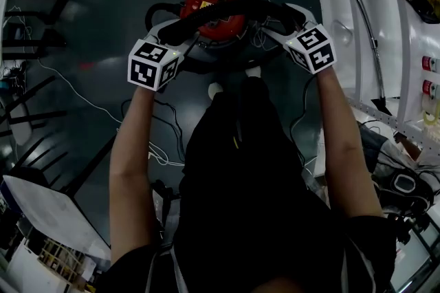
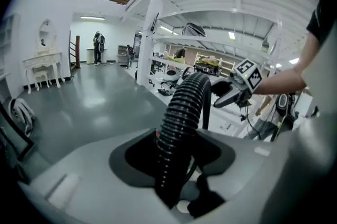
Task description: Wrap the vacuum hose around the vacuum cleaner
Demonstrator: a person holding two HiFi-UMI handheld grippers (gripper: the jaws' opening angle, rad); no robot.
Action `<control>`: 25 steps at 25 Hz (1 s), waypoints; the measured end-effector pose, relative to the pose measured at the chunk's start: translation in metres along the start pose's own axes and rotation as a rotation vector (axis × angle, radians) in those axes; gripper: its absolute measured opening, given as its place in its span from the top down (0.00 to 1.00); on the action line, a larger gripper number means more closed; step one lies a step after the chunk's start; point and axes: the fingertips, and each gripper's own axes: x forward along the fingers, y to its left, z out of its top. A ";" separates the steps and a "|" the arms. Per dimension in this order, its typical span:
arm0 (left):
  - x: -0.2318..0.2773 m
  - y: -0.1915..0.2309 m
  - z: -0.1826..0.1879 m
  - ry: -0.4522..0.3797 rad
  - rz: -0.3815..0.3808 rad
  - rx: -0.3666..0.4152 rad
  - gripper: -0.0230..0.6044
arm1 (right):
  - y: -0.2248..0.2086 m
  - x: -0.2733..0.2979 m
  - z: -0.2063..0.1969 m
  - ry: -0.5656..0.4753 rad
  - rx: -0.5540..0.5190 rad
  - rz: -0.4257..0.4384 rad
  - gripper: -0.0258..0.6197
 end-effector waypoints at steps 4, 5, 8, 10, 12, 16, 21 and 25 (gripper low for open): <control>0.011 0.004 -0.004 -0.007 0.015 -0.059 0.65 | -0.015 0.012 0.000 -0.002 -0.003 -0.005 0.40; 0.014 0.003 -0.005 -0.007 0.014 -0.070 0.65 | -0.019 0.015 0.000 0.004 -0.011 -0.004 0.40; 0.021 0.000 -0.008 -0.003 0.011 -0.094 0.65 | -0.033 0.025 -0.006 0.038 -0.044 -0.003 0.40; 0.023 0.003 -0.009 -0.008 0.023 -0.113 0.65 | -0.042 0.033 -0.013 0.065 -0.054 0.006 0.40; 0.024 0.008 -0.011 -0.015 0.036 -0.130 0.65 | -0.048 0.042 -0.016 0.069 -0.054 0.016 0.40; 0.027 0.022 -0.019 -0.020 0.067 -0.169 0.65 | -0.051 0.063 -0.016 0.069 -0.053 0.041 0.41; 0.039 0.032 -0.034 -0.031 0.086 -0.276 0.65 | -0.059 0.085 -0.018 0.069 -0.051 0.054 0.50; 0.051 0.031 -0.046 -0.038 0.092 -0.338 0.65 | -0.074 0.098 -0.022 0.092 -0.056 0.059 0.60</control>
